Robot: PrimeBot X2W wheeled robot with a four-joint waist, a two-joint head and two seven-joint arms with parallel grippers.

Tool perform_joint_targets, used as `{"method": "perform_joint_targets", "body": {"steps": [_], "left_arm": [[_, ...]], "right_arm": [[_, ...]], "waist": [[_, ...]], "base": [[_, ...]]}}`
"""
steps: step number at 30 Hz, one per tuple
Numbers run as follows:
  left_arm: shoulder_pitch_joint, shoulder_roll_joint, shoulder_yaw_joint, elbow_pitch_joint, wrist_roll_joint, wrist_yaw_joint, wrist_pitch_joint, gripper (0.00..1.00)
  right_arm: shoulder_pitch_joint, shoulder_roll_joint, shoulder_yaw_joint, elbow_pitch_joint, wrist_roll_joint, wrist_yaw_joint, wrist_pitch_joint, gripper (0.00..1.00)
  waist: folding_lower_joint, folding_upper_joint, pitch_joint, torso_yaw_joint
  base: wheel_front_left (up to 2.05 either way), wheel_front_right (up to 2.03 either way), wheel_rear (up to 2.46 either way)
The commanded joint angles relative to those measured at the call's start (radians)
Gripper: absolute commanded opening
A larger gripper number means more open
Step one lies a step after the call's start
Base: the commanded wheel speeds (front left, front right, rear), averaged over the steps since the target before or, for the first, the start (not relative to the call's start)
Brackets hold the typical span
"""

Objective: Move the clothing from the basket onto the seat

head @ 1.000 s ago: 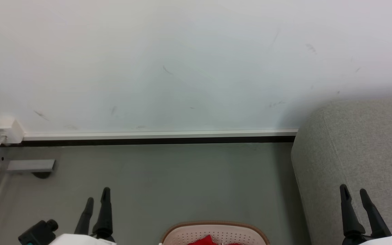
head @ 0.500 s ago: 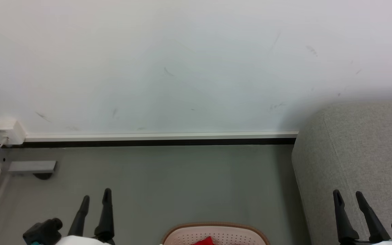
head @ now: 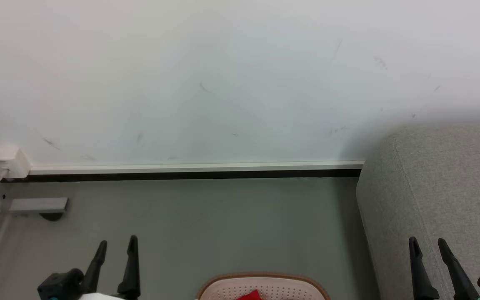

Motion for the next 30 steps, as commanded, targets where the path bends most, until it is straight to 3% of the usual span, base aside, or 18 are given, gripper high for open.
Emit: {"method": "perform_joint_targets", "body": {"steps": [1,30], "left_arm": [[0.000,0.009,0.000,-0.006,0.025,0.002,-0.008,1.00],[0.015,0.012,0.000,0.049,0.216,-0.030,-0.066,1.00]], "right_arm": [[0.006,-0.006,-0.003,-0.003,-0.028,-0.001,-0.010,1.00],[0.031,0.006,-0.014,0.036,-0.197,-0.002,-0.067,1.00]], "waist": [[0.0000,0.0000,0.000,0.000],[0.0000,0.0000,-0.007,0.007]], "base": [[0.00,0.00,0.00],[0.00,0.00,0.00]]}}
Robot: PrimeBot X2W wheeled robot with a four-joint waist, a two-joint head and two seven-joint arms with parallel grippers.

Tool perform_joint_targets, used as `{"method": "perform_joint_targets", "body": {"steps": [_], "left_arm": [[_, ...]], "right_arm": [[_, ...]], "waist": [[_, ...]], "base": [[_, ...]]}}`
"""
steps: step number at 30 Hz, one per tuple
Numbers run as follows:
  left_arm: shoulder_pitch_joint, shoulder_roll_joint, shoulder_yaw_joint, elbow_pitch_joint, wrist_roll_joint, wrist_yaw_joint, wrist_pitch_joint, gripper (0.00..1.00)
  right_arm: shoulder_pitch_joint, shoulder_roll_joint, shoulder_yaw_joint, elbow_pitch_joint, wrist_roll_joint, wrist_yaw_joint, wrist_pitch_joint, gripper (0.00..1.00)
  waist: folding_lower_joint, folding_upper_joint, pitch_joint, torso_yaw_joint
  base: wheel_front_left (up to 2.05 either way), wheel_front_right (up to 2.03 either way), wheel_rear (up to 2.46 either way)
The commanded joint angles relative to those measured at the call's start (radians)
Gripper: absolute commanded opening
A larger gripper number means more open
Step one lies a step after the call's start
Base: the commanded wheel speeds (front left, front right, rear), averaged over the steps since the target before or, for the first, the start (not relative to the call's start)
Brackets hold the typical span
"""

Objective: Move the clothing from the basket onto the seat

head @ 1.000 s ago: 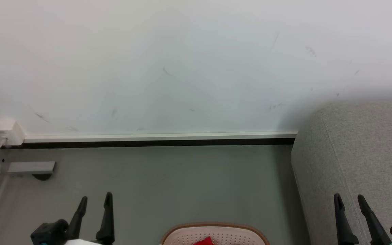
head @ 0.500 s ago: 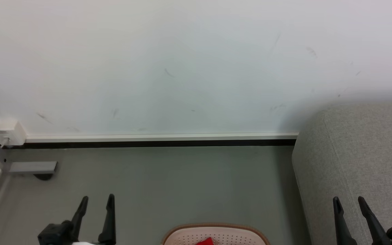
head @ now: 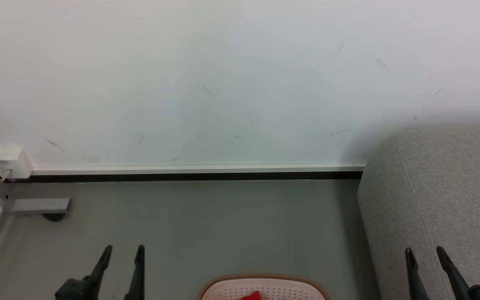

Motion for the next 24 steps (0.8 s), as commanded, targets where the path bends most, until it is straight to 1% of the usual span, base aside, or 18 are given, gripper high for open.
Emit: {"method": "perform_joint_targets", "body": {"steps": [1,8,24], "left_arm": [[0.006,0.007,0.001,0.006,0.025,-0.005,-0.008,1.00],[0.009,0.005,0.006,0.016,0.070,-0.010,-0.019,1.00],[0.005,-0.004,0.019,0.019,0.073,-0.017,-0.017,1.00]], "right_arm": [[0.009,-0.003,-0.001,0.005,-0.023,-0.002,-0.008,1.00],[0.014,-0.013,0.003,0.014,-0.061,-0.002,-0.021,1.00],[0.002,-0.017,-0.004,0.017,-0.054,-0.002,-0.017,1.00]], "waist": [[0.0000,-0.0001,0.000,0.000],[0.0000,-0.0001,0.000,-0.001],[0.0000,-0.0001,0.004,-0.005]], "base": [[0.00,0.00,0.00],[0.00,0.00,0.00],[0.00,0.00,0.00]]}}
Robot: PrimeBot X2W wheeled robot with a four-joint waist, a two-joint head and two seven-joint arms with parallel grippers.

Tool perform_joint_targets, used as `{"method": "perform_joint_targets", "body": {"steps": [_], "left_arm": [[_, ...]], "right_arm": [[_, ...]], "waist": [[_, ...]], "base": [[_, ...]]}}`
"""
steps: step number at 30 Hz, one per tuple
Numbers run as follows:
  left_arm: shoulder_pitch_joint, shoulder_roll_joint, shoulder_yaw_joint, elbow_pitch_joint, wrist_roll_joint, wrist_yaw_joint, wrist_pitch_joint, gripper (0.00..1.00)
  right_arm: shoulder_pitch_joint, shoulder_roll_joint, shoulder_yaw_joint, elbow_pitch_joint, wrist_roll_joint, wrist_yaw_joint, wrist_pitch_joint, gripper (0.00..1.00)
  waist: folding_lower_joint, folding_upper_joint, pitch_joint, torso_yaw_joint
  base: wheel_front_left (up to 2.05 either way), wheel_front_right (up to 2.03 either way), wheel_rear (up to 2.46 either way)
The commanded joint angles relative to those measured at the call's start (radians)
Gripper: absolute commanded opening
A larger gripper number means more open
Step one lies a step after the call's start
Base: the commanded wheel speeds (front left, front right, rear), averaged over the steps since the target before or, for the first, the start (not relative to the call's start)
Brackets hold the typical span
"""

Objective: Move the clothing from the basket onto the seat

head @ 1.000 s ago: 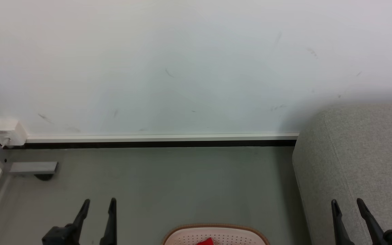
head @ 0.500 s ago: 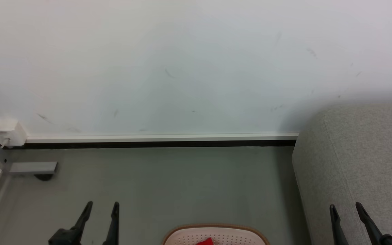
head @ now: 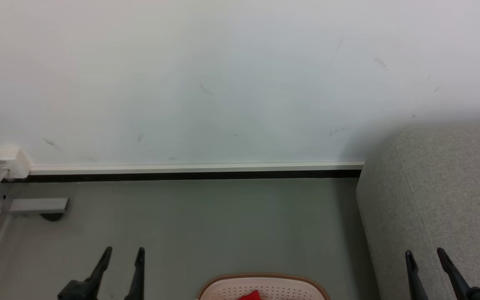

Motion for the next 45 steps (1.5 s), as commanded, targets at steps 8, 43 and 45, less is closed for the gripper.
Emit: {"method": "perform_joint_targets", "body": {"steps": [8,43,45], "left_arm": [[-0.012,0.000,0.005,-0.004,0.015,-0.005,-0.001,1.00],[-0.426,0.059,-0.406,0.245,0.025,-0.033,0.388,1.00],[-0.442,0.064,-0.412,0.262,0.029,-0.033,0.405,1.00]], "right_arm": [[-0.011,-0.008,-0.001,-0.012,-0.001,-0.002,0.000,1.00],[-0.358,0.036,-0.003,-0.238,0.002,-0.002,0.000,1.00],[-0.380,0.041,0.008,-0.255,0.000,-0.002,0.000,1.00]], "waist": [[0.0000,0.0000,0.016,-0.008],[0.0000,0.0000,0.537,-0.235],[0.0000,0.0000,0.570,-0.249]], "base": [[0.00,0.00,0.00],[0.00,0.00,0.00],[0.00,0.00,0.00]]}}
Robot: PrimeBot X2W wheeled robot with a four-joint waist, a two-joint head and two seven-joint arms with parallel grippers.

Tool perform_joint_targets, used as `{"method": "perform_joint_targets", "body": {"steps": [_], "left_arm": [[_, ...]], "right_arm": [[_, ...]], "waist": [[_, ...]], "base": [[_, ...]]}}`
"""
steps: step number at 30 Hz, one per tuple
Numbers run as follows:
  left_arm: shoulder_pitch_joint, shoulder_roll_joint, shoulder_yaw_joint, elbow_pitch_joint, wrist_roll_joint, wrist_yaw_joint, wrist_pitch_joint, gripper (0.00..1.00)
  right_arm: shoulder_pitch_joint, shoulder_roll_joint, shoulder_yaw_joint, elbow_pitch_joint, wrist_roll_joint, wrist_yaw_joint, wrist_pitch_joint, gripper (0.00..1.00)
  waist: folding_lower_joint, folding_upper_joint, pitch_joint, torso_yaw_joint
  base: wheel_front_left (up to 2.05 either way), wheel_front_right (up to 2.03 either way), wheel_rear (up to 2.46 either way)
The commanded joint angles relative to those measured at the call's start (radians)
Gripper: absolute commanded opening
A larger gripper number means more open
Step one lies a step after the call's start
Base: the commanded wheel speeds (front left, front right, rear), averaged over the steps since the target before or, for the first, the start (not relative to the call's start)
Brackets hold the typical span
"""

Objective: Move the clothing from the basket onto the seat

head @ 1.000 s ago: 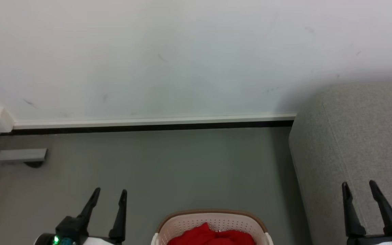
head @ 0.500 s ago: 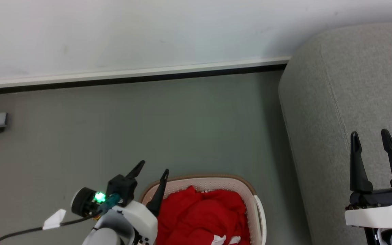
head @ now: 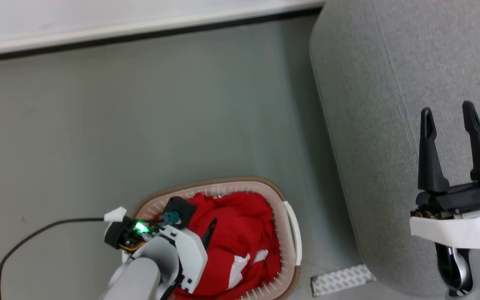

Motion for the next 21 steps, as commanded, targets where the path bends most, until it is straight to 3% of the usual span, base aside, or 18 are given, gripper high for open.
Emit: {"method": "perform_joint_targets", "body": {"steps": [1,21], "left_arm": [[-0.015,0.011,-0.001,0.011,-0.007,0.002,0.008,1.00],[-0.124,0.051,-0.024,0.146,0.018,0.034,0.099,1.00]], "right_arm": [[-0.024,0.003,0.007,-0.011,-0.003,-0.002,0.001,1.00],[-0.192,0.015,0.054,-0.114,0.021,-0.002,0.001,1.00]], "waist": [[-0.0002,-0.0001,0.061,-0.041],[-0.0002,-0.0001,0.293,-0.113]], "base": [[0.00,0.00,0.00],[0.00,0.00,0.00]]}}
